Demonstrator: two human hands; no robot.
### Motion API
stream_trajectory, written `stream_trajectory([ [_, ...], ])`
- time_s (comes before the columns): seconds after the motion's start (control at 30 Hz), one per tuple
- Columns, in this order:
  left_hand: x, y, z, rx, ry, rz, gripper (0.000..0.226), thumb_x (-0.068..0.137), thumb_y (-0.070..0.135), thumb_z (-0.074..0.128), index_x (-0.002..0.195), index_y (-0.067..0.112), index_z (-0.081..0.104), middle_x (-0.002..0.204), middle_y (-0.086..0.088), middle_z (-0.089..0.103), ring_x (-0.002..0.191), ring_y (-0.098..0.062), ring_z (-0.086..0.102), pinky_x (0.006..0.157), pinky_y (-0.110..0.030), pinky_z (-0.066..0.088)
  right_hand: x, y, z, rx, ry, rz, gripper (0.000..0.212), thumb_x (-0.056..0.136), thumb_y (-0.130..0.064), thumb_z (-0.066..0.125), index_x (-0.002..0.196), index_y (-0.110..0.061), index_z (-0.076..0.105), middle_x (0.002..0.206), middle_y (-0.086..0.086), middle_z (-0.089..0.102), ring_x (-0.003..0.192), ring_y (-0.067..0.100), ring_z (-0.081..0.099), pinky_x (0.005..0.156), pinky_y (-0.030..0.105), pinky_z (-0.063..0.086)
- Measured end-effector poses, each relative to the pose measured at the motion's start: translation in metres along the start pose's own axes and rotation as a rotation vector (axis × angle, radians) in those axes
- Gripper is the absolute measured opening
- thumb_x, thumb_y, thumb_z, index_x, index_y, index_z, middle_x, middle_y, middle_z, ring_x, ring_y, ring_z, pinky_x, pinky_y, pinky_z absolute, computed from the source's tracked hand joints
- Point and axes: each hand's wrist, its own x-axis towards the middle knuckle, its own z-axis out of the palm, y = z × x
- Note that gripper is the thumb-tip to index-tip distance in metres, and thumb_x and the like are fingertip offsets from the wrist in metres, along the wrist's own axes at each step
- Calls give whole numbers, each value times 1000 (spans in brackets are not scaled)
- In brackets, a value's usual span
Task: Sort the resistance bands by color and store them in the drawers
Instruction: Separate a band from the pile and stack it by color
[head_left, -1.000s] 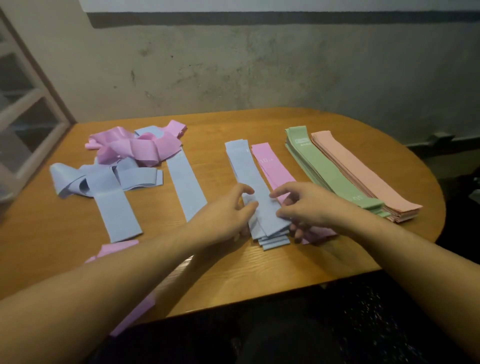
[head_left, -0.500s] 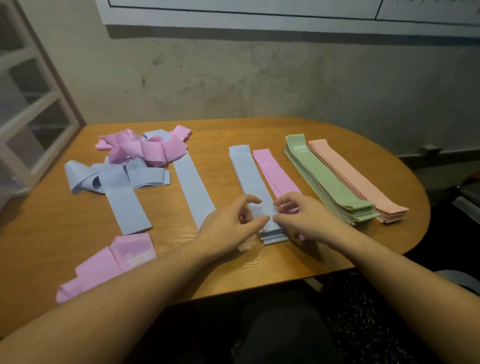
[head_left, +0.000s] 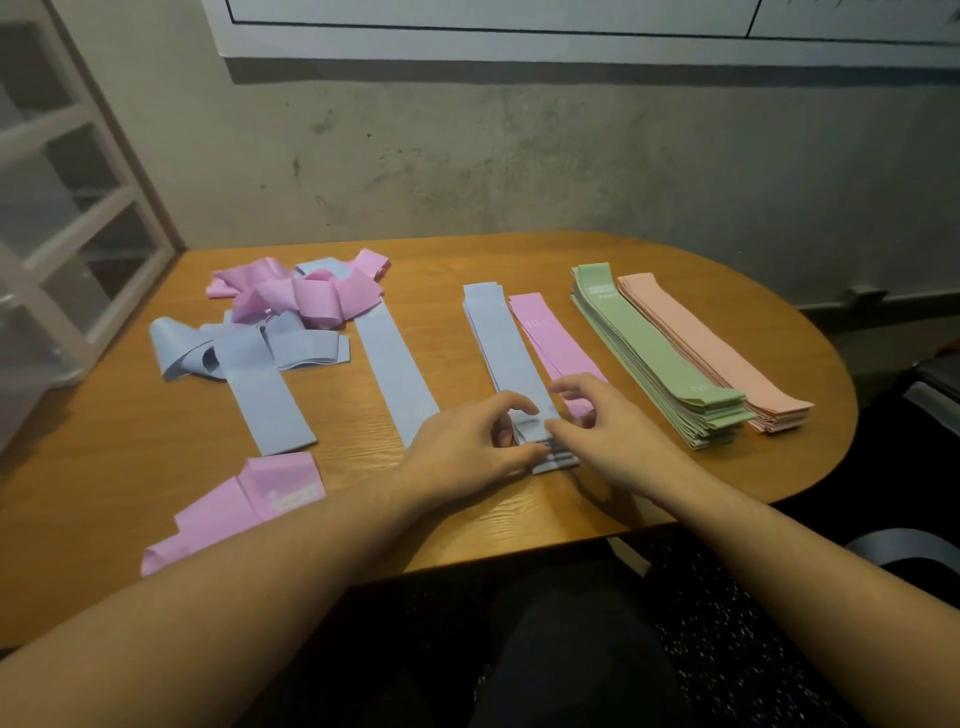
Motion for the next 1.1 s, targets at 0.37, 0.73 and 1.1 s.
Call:
stream_trajectory([
  [0.37,-8,-33,-39,-197,252,53,10,97,29,60,97,34,68,87,13,66,86,-7,60,74,-29,51,16,-26,18,1,146,-190,38,95,-26,61,132,-33,54,129,-12,53,106,8,53,91,29,49],
  [0.73,-33,-105,-89,-183,643,66,10,90,18,56,96,14,63,100,-3,61,89,-13,57,76,-17,44,49,-72,56,121,106,-327,19,94,-19,60,108,-32,64,103,-15,64,91,7,59,77,19,48],
  [1.1,-44,-182,-108,285,513,-195,32,87,36,60,110,15,64,113,-6,63,108,-28,57,95,-46,46,108,-107,117,-66,-86,-380,32,92,-23,64,124,-28,62,118,-8,60,105,9,55,81,21,44],
])
